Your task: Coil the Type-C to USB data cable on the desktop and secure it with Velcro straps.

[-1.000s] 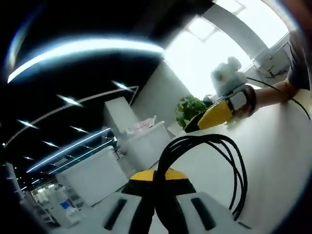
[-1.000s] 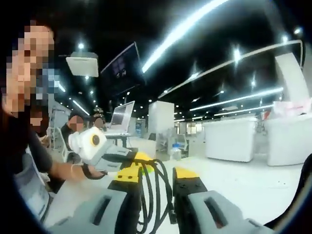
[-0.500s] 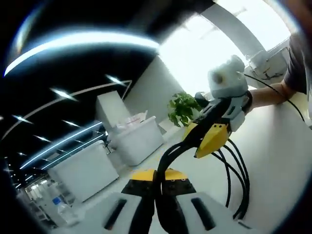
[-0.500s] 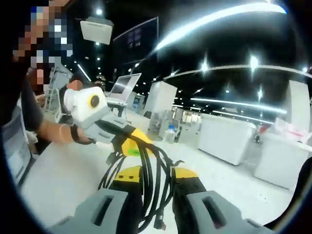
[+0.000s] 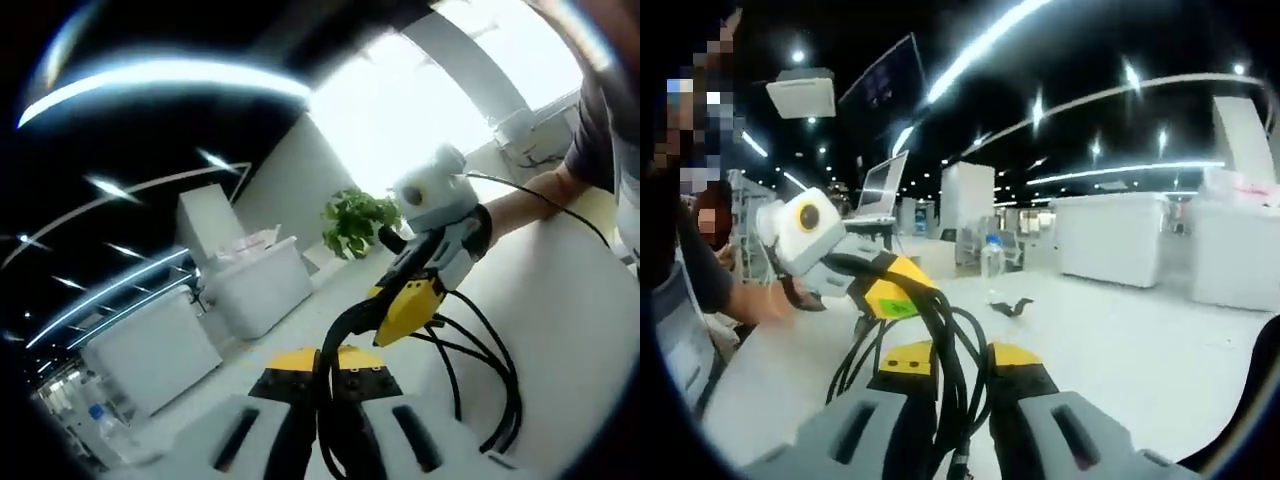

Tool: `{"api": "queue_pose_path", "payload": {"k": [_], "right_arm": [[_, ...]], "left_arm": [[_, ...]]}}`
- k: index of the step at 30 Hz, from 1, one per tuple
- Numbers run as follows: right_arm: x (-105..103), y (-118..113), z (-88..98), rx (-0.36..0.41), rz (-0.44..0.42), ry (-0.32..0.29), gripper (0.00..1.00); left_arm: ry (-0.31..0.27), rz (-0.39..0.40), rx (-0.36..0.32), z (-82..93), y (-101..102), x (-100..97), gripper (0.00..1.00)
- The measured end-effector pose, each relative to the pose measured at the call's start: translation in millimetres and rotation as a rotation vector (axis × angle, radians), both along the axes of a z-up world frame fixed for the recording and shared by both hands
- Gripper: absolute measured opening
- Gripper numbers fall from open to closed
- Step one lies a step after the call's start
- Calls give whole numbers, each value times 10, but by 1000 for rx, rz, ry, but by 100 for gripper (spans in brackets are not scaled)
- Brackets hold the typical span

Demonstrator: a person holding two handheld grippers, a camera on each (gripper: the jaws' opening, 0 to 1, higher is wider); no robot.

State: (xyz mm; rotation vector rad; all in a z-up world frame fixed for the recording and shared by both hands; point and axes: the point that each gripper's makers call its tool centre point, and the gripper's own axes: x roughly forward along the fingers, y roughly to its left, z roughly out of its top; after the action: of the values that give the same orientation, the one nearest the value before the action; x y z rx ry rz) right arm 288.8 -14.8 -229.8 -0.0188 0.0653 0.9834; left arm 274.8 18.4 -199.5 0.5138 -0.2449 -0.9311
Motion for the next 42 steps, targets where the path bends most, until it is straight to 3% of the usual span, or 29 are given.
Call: {"api": "queue_pose_path", "payload": {"k": [4,6,7,13,21,27,36,42], "right_arm": [[0,9,-106,17,11,76,14],[-34,29,-140,-19,23,65,6],[-50,34,-160,-35,25,72,6],[-26,11,-173,0,39,135,4],[2,2,-193,48,38,199,4],[13,-10,-223,110,53,273,3],[64,-31,-287,189,60,370,3],[109,-46,-341,229,61,417,3]], "left_arm": [[4,-19,16,-49,-21,-7,5],[-10,-16,48,-94,-31,3,6],[-33,-1,78,-118,-15,27,6],[-8,-11,55,-144,-32,46,6],[-80,25,92,-258,-30,122,9],[-78,45,89,-350,-33,161,12],[-252,89,249,-470,-59,190,13],[-221,101,230,-510,-41,227,13]]}}
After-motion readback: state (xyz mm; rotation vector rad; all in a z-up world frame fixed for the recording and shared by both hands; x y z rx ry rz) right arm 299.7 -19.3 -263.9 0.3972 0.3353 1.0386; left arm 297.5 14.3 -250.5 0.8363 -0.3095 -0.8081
